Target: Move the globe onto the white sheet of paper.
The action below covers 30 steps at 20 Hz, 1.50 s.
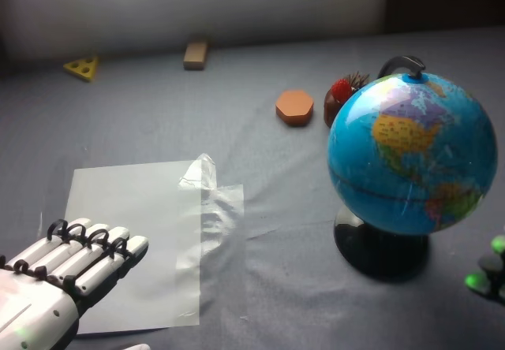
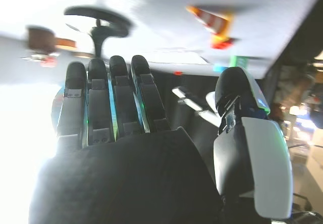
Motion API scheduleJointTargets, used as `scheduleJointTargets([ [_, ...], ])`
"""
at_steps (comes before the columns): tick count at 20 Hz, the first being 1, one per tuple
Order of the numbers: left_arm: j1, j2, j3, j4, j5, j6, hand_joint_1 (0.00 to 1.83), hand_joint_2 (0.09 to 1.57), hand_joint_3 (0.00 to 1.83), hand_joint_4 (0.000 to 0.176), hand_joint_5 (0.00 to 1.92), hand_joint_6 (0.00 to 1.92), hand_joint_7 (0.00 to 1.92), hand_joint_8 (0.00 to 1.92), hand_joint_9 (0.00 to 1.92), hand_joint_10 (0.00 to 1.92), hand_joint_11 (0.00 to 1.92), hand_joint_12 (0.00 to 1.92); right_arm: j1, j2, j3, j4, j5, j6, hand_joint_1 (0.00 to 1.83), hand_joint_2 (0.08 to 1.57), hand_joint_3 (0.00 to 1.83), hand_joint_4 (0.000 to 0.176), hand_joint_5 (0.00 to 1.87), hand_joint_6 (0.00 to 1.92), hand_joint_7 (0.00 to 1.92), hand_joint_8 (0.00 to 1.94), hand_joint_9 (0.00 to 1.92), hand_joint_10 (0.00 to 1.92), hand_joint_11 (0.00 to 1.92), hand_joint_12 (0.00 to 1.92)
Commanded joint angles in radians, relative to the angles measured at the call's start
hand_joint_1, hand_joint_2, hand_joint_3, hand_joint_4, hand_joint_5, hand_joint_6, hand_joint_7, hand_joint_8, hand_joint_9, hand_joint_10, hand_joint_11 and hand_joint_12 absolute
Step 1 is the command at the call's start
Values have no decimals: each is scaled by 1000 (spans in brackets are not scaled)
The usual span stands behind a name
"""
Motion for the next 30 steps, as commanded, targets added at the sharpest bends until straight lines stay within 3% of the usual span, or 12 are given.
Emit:
scheduleJointTargets([
  [1, 0, -9, 11, 35, -105, -7, 0, 1290, 13, 0, 0, 0, 0, 0, 0, 0, 0, 0, 20, 12, 2, -20, -34, 25, 0, 1185, 2, 0, 172, 0, 154, 1, 130, 1, 0, 259],
  [5, 10, -26, 39, 65, -77, -24, 0, 1296, 14, 0, 0, 0, 0, 0, 0, 0, 0, 0, 91, 74, 6, 28, 213, 147, 0, 1185, 0, 0, 165, 1, 154, 0, 118, 2, 0, 281],
  [6, 9, -32, 49, 81, -58, -25, 0, 1295, 12, 0, 0, 0, 0, 0, 0, 0, 0, 0, 110, 83, 7, 33, 289, 147, 0, 1184, 0, 0, 164, 6, 162, 4, 104, 14, 0, 159],
  [8, 6, -41, 62, 101, -26, -32, 0, 1295, 12, 0, 0, 0, 0, 0, 0, 0, 0, 0, 147, 87, 14, 34, 395, 146, 0, 1185, 0, 0, 173, 8, 171, 5, 114, 14, 0, 236],
  [9, -1, -61, 85, 119, -4, -44, 0, 1295, 11, 0, 0, 0, 0, 0, 0, 0, 0, 0, 254, 79, 57, 32, 627, 151, 0, 1185, 0, 0, 176, 6, 175, 3, 117, 12, 0, 328],
  [11, 0, -68, 97, 118, 5, -57, 0, 1295, 11, 0, 0, 0, 0, 0, 0, 0, 0, 0, 329, 67, 96, -45, 736, 237, 0, 1185, 0, 0, 176, 6, 175, 3, 117, 12, 0, 328],
  [14, -3, -72, 118, 117, 22, -64, 0, 1295, 10, 0, 0, 0, 0, 0, 0, 0, 0, 0, 414, 52, 144, -47, 769, 267, 0, 1183, 0, 0, 166, 0, 162, 0, 119, 7, 0, 343],
  [23, -20, -95, 167, 146, 100, -78, 0, 1296, 7, 0, 0, 0, 0, 0, 0, 0, 0, 0, 558, 46, 188, -47, 733, 253, 0, 1181, 0, 0, 165, 0, 166, 2, 128, 6, 0, 246],
  [25, -24, -103, 175, 138, 104, -74, 0, 1295, 6, 0, 0, 0, 0, 0, 0, 0, 0, 0, 576, 40, 188, -47, 721, 232, 0, 1181, 0, 0, 168, 1, 172, 4, 128, 6, 0, 243],
  [30, -38, -107, 181, 113, 101, -63, 0, 1292, 4, 0, 0, 0, 0, 0, 0, 0, 0, 0, 609, 39, 186, -47, 725, 299, 0, 1182, 0, 0, 171, 3, 173, 4, 128, 5, 0, 241],
])
